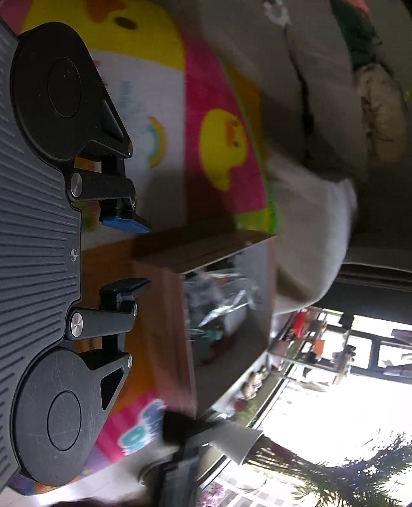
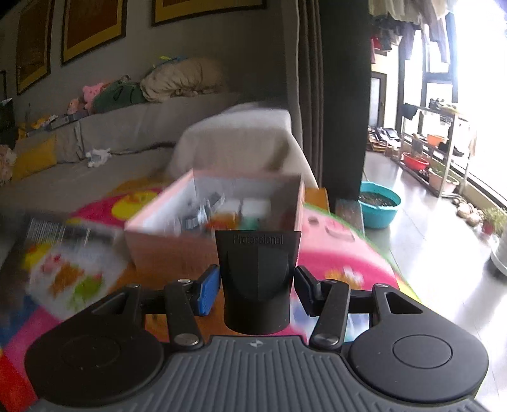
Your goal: Organize rigid objects
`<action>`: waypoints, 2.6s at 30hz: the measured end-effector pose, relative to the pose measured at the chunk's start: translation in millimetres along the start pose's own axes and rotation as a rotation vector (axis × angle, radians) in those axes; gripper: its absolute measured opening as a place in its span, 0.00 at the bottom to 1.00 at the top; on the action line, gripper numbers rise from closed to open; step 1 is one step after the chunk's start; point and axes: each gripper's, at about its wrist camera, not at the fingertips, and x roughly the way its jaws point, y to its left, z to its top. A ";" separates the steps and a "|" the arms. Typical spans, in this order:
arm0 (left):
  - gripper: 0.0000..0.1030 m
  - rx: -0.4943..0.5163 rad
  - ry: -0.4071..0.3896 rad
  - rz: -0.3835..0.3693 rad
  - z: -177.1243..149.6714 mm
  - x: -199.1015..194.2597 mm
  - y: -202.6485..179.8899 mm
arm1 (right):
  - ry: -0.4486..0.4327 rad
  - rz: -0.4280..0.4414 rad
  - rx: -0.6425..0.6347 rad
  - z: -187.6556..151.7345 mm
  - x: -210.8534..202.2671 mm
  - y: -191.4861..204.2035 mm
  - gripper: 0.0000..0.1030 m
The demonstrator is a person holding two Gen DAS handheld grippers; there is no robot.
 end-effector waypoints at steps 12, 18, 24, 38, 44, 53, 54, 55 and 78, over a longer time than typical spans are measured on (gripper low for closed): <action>0.34 0.008 -0.022 0.007 -25.1 -1.5 24.2 | 0.088 -0.054 0.112 99.3 109.3 6.1 0.63; 0.34 0.041 -0.026 0.053 -62.9 1.0 29.9 | 0.085 -0.086 0.130 38.1 65.5 17.0 0.64; 0.59 0.045 -0.055 0.083 -68.7 4.1 6.4 | 0.067 -0.094 0.051 -15.0 24.1 49.4 0.72; 0.72 0.034 -0.070 0.137 -60.1 26.4 -21.3 | 0.178 -0.142 0.073 -52.6 57.3 51.4 0.89; 0.73 0.025 -0.072 0.128 -60.6 25.6 -19.3 | 0.140 -0.141 0.090 -57.0 56.0 51.1 0.92; 0.73 0.027 -0.072 0.128 -60.5 25.5 -19.3 | 0.134 -0.167 0.090 -60.8 54.6 53.3 0.95; 0.73 0.026 -0.073 0.127 -60.5 25.3 -19.1 | 0.134 -0.168 0.090 -60.7 54.7 53.3 0.95; 0.73 0.024 -0.073 0.125 -60.6 25.0 -19.2 | 0.134 -0.169 0.089 -60.6 54.7 53.2 0.95; 0.69 0.015 -0.075 0.172 -64.5 19.6 -19.9 | 0.135 -0.175 0.083 -60.4 55.6 53.8 0.96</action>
